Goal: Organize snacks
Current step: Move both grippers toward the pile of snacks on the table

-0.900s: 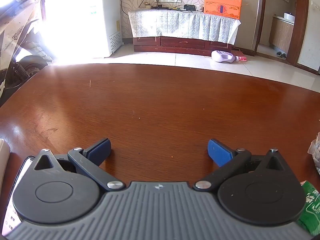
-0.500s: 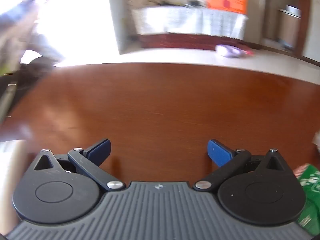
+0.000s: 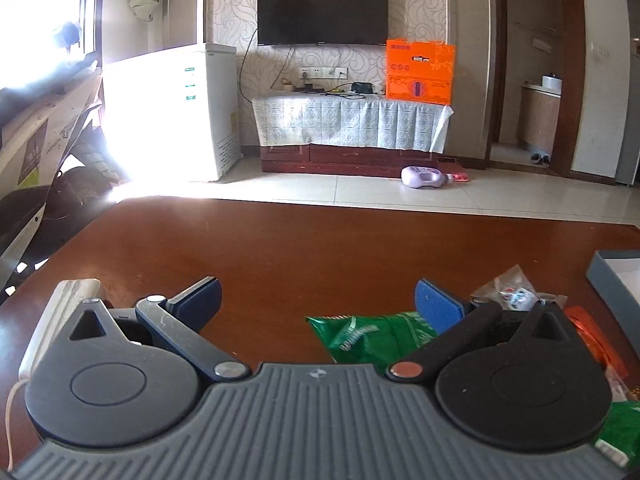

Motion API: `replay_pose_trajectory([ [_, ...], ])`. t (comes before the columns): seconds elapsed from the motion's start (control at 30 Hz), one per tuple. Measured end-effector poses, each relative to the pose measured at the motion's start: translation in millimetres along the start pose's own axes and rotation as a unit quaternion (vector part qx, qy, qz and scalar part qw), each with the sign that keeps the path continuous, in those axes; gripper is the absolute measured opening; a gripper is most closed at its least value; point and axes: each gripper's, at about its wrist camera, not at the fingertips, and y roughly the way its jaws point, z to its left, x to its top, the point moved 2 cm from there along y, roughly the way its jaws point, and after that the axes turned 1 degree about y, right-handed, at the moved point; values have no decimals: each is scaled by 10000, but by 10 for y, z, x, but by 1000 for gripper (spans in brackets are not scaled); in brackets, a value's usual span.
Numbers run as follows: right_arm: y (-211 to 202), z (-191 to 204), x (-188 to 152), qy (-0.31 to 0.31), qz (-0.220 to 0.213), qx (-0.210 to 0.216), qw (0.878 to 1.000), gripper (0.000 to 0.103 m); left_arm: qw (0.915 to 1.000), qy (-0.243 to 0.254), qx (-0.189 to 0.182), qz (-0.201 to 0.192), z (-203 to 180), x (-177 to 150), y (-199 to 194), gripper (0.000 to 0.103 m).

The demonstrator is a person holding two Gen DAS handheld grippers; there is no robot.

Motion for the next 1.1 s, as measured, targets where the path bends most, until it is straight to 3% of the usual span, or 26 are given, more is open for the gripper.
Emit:
replay_pose_trajectory([
  [0.2, 2, 147, -67, -411, 73, -234, 9989, 80, 9996, -101, -257, 39, -413, -315, -560, 103],
  [0.33, -78, 73, -60, -283, -29, -453, 9986, 80, 9982, 71, -585, 61, -672, -581, -981, 103],
  [0.5, -101, 22, -88, -275, 244, -347, 9987, 80, 9975, 700, -67, 110, -1039, -771, -1480, 103],
  [0.57, -118, 100, -128, -569, 298, -263, 9976, 80, 9975, 665, -242, 37, -1077, -805, -1604, 103],
  [0.63, -153, 230, -189, -1015, 283, -260, 9941, 80, 9967, 648, -483, 110, -1115, -822, -1638, 103],
  [0.73, -181, 313, -257, -1409, 343, -290, 9890, 80, 9947, 872, -493, 220, -1273, -752, -1605, 103],
  [0.9, -262, 303, -253, -1500, 260, -256, 9880, 80, 9906, 1183, -601, 345, -1213, -701, -1458, 103],
  [1.1, -223, 365, -290, -1594, 287, -249, 9865, 80, 9910, 1140, -595, 371, -1176, -675, -1364, 103],
])
